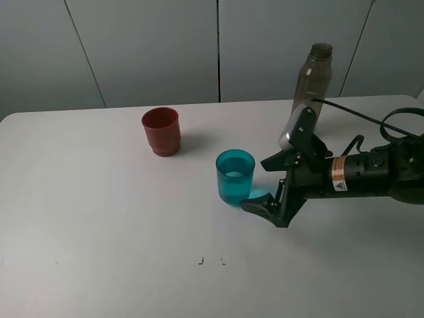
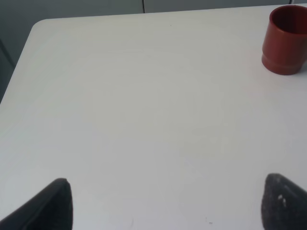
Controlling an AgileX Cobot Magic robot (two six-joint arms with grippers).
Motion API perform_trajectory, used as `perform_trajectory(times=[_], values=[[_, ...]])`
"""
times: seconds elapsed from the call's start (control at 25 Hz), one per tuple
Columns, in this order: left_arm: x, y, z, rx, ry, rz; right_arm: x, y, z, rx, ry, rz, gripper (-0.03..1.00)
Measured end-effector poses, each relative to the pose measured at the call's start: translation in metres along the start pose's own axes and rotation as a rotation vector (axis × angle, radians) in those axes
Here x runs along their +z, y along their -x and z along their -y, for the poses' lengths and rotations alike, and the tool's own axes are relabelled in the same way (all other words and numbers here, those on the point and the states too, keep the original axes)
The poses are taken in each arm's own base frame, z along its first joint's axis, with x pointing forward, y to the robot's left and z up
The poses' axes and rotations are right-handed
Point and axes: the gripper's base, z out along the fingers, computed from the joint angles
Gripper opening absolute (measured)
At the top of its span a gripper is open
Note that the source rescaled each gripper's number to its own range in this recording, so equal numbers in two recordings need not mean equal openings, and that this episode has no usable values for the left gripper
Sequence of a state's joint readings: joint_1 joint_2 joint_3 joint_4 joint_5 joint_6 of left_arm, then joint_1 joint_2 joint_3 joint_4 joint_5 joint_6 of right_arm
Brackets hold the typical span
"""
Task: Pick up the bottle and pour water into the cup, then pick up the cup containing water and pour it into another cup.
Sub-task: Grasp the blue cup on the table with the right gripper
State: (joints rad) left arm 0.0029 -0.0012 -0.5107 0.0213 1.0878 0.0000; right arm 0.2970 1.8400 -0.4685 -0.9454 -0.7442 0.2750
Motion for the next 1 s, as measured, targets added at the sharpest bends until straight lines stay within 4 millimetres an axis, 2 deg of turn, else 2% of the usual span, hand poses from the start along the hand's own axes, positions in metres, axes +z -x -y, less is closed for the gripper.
perform_trajectory(times=[0.52, 0.72, 1.0], values=[[0.0, 0.0, 0.0, 0.0, 0.0, 0.0, 0.001, 0.001, 0.005, 0.029, -0.036, -0.003, 1.0], [0.0, 0.0, 0.0, 0.0, 0.0, 0.0, 0.009, 0.0, 0.01, 0.062, -0.033, -0.011, 1.0], [0.0, 0.0, 0.0, 0.0, 0.0, 0.0, 0.029, 0.0, 0.005, 0.044, 0.015, -0.027, 1.0]])
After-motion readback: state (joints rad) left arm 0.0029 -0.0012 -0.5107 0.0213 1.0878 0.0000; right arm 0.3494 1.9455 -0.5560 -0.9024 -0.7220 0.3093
